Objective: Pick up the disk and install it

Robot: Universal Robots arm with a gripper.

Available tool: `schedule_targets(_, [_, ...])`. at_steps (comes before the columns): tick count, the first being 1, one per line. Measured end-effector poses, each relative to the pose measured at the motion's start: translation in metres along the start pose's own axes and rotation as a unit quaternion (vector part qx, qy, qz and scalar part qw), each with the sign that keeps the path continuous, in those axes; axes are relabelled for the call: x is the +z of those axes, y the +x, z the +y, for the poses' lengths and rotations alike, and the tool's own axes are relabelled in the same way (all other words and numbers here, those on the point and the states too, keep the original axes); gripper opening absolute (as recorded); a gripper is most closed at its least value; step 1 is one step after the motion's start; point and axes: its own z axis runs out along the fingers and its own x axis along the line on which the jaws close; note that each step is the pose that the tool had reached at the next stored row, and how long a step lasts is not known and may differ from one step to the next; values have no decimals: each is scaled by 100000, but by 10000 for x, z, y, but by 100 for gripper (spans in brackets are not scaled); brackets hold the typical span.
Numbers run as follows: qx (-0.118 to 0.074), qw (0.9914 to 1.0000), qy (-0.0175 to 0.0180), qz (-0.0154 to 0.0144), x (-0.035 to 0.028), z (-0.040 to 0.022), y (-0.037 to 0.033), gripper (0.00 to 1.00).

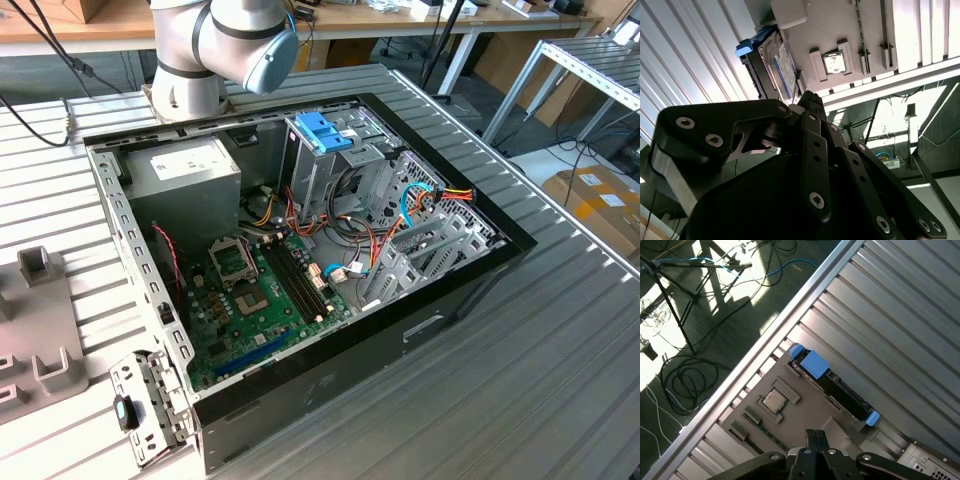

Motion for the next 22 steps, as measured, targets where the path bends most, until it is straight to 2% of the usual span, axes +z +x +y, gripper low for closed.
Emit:
schedule_targets(13, [-2597,99966,-63,117,0,0,0,11])
schedule_targets(22, [-4468,99900,-110,197,0,0,0,11])
